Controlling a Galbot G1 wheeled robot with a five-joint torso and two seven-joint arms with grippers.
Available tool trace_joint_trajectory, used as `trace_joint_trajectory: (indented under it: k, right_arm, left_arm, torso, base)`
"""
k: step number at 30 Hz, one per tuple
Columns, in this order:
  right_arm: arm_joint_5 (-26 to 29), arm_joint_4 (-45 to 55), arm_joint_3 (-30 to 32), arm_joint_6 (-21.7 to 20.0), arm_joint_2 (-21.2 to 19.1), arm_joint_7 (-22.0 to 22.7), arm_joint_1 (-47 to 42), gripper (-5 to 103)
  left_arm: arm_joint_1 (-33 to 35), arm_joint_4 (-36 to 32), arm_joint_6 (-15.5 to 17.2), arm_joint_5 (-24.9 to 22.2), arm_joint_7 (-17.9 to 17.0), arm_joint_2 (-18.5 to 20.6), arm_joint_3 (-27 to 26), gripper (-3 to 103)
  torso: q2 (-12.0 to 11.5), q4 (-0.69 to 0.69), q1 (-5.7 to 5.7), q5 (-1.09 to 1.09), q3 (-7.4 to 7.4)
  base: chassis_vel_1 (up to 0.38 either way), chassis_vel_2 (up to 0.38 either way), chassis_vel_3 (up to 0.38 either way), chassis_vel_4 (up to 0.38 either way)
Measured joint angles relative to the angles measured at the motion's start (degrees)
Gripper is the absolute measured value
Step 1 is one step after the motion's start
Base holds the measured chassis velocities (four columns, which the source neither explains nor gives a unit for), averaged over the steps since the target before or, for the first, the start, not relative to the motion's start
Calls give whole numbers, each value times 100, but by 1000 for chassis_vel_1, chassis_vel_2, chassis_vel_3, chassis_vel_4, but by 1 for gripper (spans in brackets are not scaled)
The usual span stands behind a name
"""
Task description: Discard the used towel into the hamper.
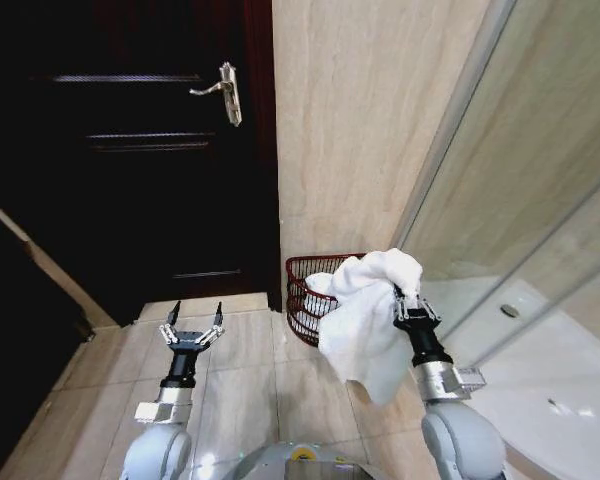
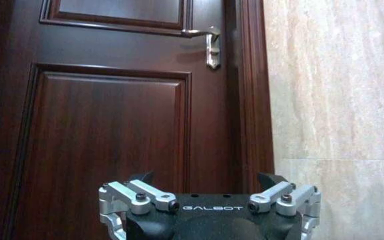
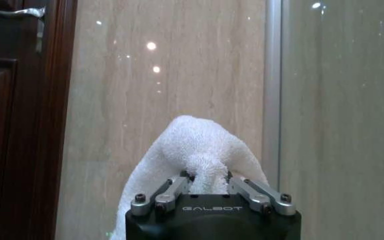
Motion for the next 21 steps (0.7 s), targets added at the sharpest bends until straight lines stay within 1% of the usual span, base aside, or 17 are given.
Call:
trace_joint_trajectory:
  k: [5,6,9,12,13,16,17,19,20,21]
  right_arm:
    - [77,89,-33,-29,-39,27,23,19]
    - [140,130,-52,-46,-64,54,52,19]
    - [244,169,-72,-62,-83,79,111,19]
    - [628,288,-111,-219,-273,180,371,19]
    - [628,288,-111,-219,-273,180,371,19]
    - [1159,402,-182,-414,-826,435,873,19]
    - [1159,402,-182,-414,-826,435,873,19]
    - [1511,447,-244,-558,-1195,567,1244,19]
    - [1511,447,-244,-558,-1195,567,1244,19]
    - [1732,456,-275,-650,-1386,643,1505,19]
  left_arm:
    - [-27,60,-85,102,-65,-37,1,100]
    - [-47,99,-123,165,-104,-59,5,100]
    - [-57,137,-105,221,-124,-99,12,100]
    - [-27,145,-44,332,-138,-181,10,100]
    - [-27,145,-44,332,-138,-181,10,100]
    - [41,118,17,418,-144,-366,-63,100]
    - [41,118,17,418,-144,-366,-63,100]
    - [87,115,25,475,-172,-506,-109,100]
    - [87,115,25,475,-172,-506,-109,100]
    - [121,96,27,513,-194,-594,-135,100]
  torso:
    - [0,1,0,-1,0]
    - [1,1,-1,-1,-1]
    - [1,1,-2,-1,-2]
    - [2,-1,-3,0,-2]
    - [2,-1,-3,0,-2]
    - [2,1,-2,1,-1]
    - [2,1,-2,1,-1]
    - [2,0,-2,1,-1]
    - [2,0,-2,1,-1]
    - [2,1,-2,0,-1]
  base:
    - [-48,94,58,-34]
    - [0,0,0,0]
    - [43,-50,-51,25]
    - [24,-47,-52,24]
    - [16,-38,-50,3]
    - [0,0,0,0]
    - [0,0,0,0]
    - [0,0,0,0]
    - [0,0,0,0]
    - [0,0,0,0]
